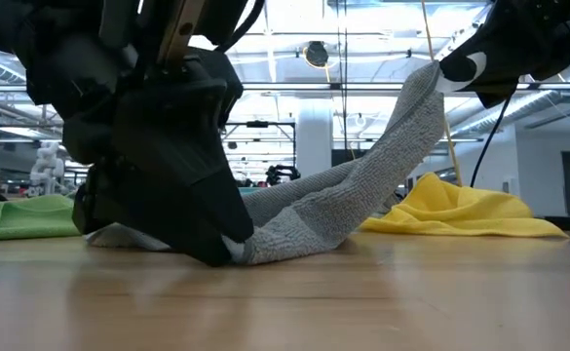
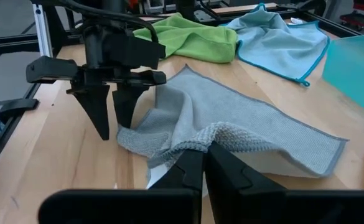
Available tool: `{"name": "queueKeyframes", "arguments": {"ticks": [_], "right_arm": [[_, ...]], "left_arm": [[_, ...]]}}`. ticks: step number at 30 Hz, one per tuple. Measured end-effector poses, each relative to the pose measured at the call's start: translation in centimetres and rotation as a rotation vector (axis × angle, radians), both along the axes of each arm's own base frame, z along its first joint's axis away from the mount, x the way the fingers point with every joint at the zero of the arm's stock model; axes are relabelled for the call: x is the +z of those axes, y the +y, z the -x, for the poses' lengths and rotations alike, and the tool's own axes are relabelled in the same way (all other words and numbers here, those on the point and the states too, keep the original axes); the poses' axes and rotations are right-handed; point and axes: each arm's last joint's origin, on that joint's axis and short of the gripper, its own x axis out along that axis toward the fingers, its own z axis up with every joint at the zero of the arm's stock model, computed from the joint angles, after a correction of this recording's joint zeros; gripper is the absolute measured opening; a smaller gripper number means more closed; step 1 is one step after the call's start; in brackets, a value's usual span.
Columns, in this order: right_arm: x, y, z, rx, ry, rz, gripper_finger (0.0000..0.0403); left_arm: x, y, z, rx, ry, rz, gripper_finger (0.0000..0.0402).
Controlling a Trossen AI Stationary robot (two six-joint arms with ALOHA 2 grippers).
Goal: Fold microfiber towels
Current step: Fold the dark gray microfiber cloth
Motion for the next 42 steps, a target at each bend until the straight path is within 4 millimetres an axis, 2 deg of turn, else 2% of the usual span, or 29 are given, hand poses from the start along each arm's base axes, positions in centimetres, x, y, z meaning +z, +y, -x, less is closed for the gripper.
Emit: {"name": "queueKeyframes", "arguments": {"ticks": [5,11,17,28,42], "right_arm": [[0.0,0.0,0.0,0.000,0.000,0.000,0.0004],[0.0,0.0,0.0,0.001,0.000,0.000,0.0004],[0.0,0.0,0.0,0.001,0.000,0.000,0.0004],[0.0,0.0,0.0,0.000,0.000,0.000,0.0004],[0.0,0.0,0.0,0.001,0.000,0.000,0.0004]], "left_arm": [[1.1,-0.3,0.2,-0.049,-0.023,0.029,0.0109],[1.2,0.3,0.0,0.019,-0.052,-0.043,0.0110],[1.1,0.3,0.0,0.021,-0.054,-0.076,0.0134],[0.5,0.1,0.6,0.055,0.003,-0.075,0.0208],[0.6,1.2,-0.1,0.126,-0.032,-0.113,0.0211]]}}
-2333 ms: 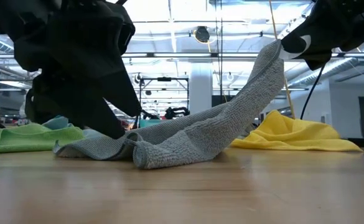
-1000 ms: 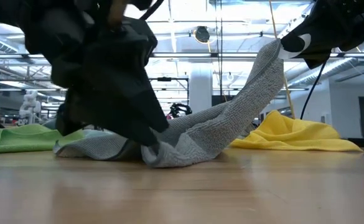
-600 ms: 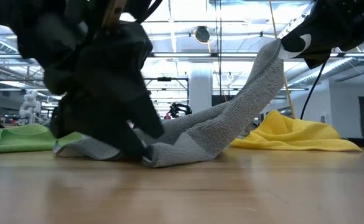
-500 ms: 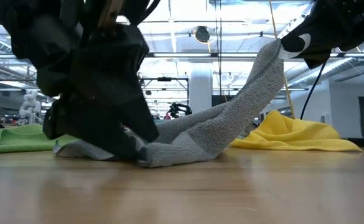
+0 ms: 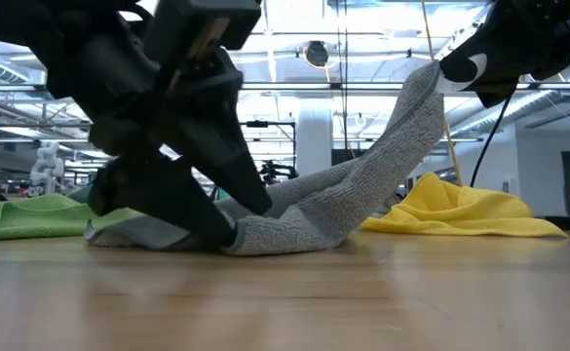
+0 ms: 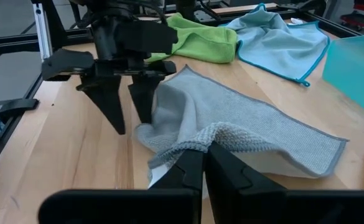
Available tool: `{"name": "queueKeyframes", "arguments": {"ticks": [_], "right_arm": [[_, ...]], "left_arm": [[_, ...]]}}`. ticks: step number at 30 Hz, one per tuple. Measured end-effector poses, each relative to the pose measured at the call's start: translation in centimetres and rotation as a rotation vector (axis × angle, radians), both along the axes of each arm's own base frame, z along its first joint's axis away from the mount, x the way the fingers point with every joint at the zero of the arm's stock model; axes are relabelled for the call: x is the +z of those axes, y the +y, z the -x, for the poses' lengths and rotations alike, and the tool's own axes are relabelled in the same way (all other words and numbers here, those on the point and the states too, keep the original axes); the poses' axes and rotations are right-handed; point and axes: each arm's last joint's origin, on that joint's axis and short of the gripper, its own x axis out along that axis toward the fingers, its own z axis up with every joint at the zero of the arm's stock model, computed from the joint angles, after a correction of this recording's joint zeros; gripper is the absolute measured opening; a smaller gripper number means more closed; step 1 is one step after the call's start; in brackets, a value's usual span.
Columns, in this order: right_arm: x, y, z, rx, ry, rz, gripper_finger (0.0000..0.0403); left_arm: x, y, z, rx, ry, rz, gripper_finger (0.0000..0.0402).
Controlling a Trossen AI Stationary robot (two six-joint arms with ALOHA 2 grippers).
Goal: Fold microfiber towels
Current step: Fold the dark gray microfiber cloth
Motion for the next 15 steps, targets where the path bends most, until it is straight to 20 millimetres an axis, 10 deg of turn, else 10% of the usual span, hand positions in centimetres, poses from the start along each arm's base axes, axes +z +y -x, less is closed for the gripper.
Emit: {"name": "queueKeyframes", "arguments": {"ticks": [15], "right_arm": [[0.0,0.0,0.0,0.003,0.001,0.008,0.0004]], "left_arm": [[1.9,-2.4,-0.1,-0.407,-0.186,-0.244,0.0212]]}}
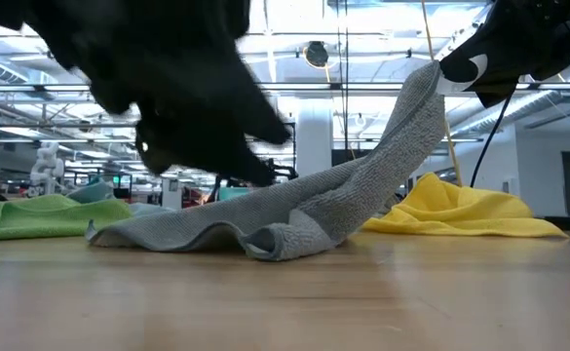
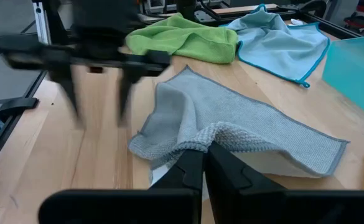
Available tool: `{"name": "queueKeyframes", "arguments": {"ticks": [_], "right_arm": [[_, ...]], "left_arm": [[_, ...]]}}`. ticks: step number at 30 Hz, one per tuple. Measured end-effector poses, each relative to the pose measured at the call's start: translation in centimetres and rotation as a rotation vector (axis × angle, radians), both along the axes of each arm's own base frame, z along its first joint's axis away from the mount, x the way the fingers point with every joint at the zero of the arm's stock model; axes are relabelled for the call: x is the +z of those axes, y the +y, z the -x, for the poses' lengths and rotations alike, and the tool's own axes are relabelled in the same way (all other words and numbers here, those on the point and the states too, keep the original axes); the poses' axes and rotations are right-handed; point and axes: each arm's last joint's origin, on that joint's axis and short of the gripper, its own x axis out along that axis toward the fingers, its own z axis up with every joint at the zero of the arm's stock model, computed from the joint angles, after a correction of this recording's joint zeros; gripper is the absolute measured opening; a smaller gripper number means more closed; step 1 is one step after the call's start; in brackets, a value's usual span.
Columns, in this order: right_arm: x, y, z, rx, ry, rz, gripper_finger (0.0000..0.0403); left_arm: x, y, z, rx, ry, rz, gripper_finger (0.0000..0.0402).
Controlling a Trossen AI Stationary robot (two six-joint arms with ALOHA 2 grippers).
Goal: Fold microfiber towels
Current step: Fold the dark gray microfiber cloth
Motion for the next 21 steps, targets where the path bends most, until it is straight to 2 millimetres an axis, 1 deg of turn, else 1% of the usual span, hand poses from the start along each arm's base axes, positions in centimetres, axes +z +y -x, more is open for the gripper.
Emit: {"name": "queueKeyframes", "arguments": {"ticks": [4,6,8,11,15,18,21], "right_arm": [[0.0,0.0,0.0,0.001,0.001,0.001,0.0004],[0.0,0.0,0.0,0.000,0.000,0.000,0.0004],[0.0,0.0,0.0,0.000,0.000,0.000,0.0004],[0.0,0.0,0.0,0.000,-0.003,-0.003,0.0004],[0.0,0.0,0.0,0.000,-0.004,-0.004,0.0004],[0.0,0.0,0.0,0.000,-0.004,-0.004,0.0004],[0.0,0.0,0.0,0.000,-0.003,-0.002,0.0004]], "left_arm": [[1.5,-0.6,0.6,-0.017,-0.034,0.023,0.0211],[2.1,-0.6,1.1,0.011,-0.024,0.020,0.0212],[2.2,-0.5,1.1,0.076,-0.029,0.036,0.0211],[1.5,-0.1,1.2,0.154,-0.010,0.009,0.0212],[0.0,0.3,0.7,0.180,0.026,-0.005,0.0212],[-0.8,0.4,0.5,0.139,0.038,-0.064,0.0219],[-1.4,-0.2,0.8,0.032,0.030,-0.241,0.0229]]}}
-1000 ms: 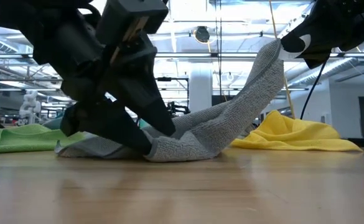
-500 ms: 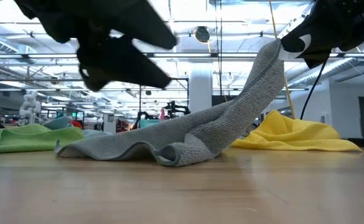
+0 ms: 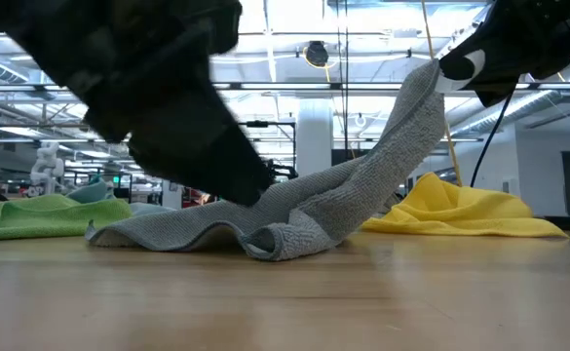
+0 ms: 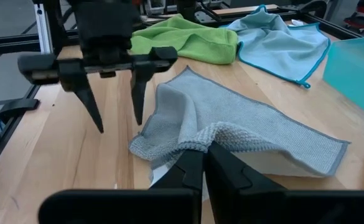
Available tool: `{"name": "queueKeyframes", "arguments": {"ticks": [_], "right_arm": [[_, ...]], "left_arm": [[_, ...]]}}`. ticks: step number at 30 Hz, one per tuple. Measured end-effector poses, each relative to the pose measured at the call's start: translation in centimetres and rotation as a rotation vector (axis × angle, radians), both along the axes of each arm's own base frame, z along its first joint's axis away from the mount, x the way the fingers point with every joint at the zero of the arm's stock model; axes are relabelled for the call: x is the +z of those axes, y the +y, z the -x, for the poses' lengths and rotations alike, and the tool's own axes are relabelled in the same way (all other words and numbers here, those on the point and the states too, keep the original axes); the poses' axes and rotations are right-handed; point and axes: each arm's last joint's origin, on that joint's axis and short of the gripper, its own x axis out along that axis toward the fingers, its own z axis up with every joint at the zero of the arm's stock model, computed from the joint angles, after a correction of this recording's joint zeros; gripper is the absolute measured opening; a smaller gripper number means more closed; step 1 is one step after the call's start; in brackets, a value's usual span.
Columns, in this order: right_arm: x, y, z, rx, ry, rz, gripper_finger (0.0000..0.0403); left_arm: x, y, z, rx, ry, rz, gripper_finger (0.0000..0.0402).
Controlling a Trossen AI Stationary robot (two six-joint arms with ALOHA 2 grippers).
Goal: Fold microfiber towels
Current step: Fold the dark gray microfiber cloth
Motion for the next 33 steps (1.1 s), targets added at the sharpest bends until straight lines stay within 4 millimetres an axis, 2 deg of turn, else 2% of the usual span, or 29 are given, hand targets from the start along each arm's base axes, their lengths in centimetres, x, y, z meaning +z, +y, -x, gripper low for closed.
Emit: {"name": "queueKeyframes", "arguments": {"ticks": [4,7,10,17,25,28,33], "right_arm": [[0.0,0.0,0.0,0.000,0.003,0.002,0.0004],[0.0,0.0,0.0,0.000,0.003,0.003,0.0004],[0.0,0.0,0.0,0.000,0.002,0.002,0.0004],[0.0,0.0,0.0,0.000,0.001,0.001,0.0004],[0.0,0.0,0.0,0.000,0.003,0.005,0.0004],[0.0,0.0,0.0,0.002,0.004,0.008,0.0004],[0.0,0.0,0.0,0.001,0.004,0.007,0.0004]], "left_arm": [[0.0,-1.2,0.9,-0.070,-0.036,-0.268,0.0230],[0.0,-1.8,1.4,-0.095,-0.047,-0.358,0.0223],[-0.4,-1.7,1.5,-0.098,-0.024,-0.394,0.0214],[-3.5,-1.3,0.5,-0.106,-0.002,-0.440,0.0203],[-3.7,-0.8,-0.1,-0.083,-0.012,-0.446,0.0195],[-3.7,-0.8,-0.1,-0.087,-0.010,-0.449,0.0167],[-3.6,-0.7,-0.1,-0.050,-0.021,-0.487,0.0086]]}}
